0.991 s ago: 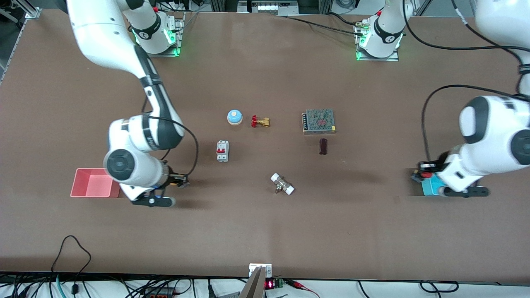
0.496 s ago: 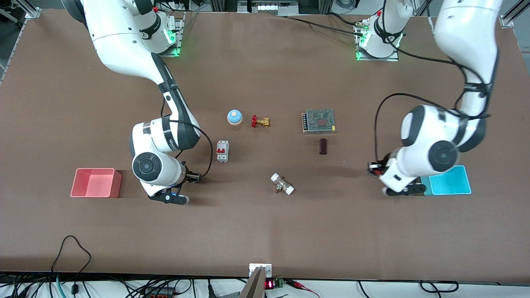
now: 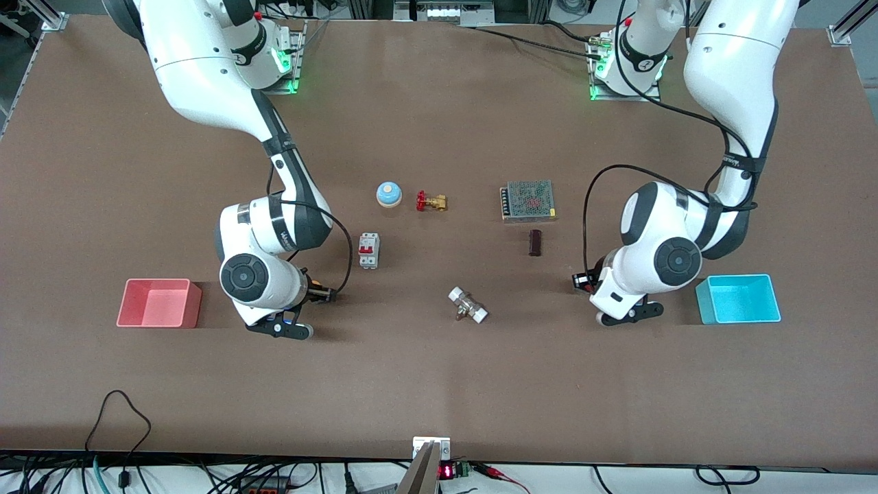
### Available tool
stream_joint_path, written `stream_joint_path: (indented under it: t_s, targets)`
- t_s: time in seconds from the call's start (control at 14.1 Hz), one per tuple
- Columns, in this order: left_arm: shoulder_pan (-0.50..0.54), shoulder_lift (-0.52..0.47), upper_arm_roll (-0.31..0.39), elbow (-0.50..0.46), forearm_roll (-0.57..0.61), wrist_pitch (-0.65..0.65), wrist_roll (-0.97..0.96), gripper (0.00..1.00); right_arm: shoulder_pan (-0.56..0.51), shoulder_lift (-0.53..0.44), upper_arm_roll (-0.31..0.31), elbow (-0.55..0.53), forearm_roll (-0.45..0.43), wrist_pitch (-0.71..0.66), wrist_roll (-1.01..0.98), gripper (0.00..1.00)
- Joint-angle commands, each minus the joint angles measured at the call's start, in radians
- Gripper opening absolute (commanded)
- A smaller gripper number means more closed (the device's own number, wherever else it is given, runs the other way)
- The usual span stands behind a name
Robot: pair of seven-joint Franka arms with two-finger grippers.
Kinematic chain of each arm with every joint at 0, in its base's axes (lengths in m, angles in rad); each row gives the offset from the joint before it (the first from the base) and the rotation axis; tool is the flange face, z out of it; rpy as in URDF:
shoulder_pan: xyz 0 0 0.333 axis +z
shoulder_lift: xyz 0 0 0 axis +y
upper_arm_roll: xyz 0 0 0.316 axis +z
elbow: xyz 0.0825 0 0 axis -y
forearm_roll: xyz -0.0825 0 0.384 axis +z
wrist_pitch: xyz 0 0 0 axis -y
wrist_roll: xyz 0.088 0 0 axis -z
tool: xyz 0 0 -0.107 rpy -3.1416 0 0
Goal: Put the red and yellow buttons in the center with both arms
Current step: 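Lower the yellow button with the right gripper while the left gripper lowers the red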
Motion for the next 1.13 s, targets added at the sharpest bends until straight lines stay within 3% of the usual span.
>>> stream_joint_path:
  t_s: [0.0, 0.21, 0.42, 0.64, 1.06]
  targets:
    - [-0.011, 0.008, 0.01, 0.004, -0.019, 0.012, -0.01, 0.39, 0.008, -0.008, -0.008, 0.014, 0.009, -0.002, 0.014, 1.0]
    - [-0.005, 0.008, 0.01, 0.016, -0.041, 0.012, -0.008, 0.7, 0.008, -0.059, -0.014, 0.018, 0.009, -0.007, 0.008, 1.0]
    - [0.006, -0.018, 0.021, 0.026, -0.041, 0.005, -0.005, 0.89, -0.012, -0.189, -0.014, 0.014, 0.009, -0.04, -0.003, 1.0]
    - [0.017, -0.083, 0.051, 0.023, -0.025, -0.009, 0.006, 0.93, -0.044, -0.295, -0.016, 0.017, 0.009, -0.166, -0.012, 1.0]
    - [0.11, -0.248, 0.053, 0.015, 0.034, -0.179, 0.197, 1.0, -0.198, -0.421, -0.017, 0.017, 0.006, -0.332, -0.07, 1.0]
